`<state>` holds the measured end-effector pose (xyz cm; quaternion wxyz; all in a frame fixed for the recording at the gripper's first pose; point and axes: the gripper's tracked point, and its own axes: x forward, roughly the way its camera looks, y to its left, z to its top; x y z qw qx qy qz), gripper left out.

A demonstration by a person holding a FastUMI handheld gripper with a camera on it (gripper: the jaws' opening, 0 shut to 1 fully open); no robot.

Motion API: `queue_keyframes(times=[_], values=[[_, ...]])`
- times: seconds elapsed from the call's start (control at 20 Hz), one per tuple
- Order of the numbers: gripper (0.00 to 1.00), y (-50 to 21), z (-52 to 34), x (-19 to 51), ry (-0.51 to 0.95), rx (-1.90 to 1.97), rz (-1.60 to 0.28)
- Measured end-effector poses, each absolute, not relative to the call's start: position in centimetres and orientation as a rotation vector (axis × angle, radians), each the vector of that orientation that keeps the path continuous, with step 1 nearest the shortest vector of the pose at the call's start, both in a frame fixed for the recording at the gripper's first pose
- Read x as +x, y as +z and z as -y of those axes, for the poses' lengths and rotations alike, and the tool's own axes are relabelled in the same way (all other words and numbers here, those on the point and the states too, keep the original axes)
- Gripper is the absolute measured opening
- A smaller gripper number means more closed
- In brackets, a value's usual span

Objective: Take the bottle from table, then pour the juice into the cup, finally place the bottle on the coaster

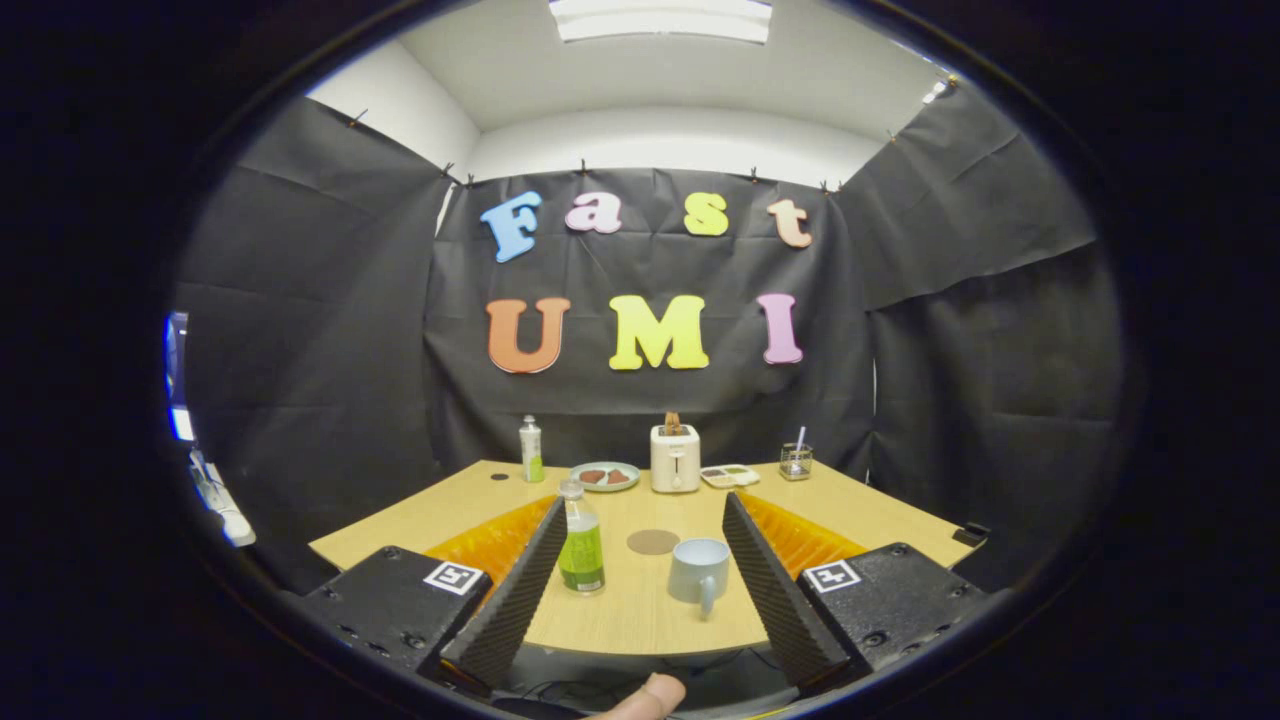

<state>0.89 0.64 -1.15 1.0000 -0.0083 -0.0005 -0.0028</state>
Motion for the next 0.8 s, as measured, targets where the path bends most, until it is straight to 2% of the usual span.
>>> queue_keyframes(times=[0.4,0.8], values=[[1.00,-3.7,-1.8,3.1,-0.012,-0.030,-0.026],[1.00,-7.6,-4.9,9.5,0.023,-0.047,-0.071]])
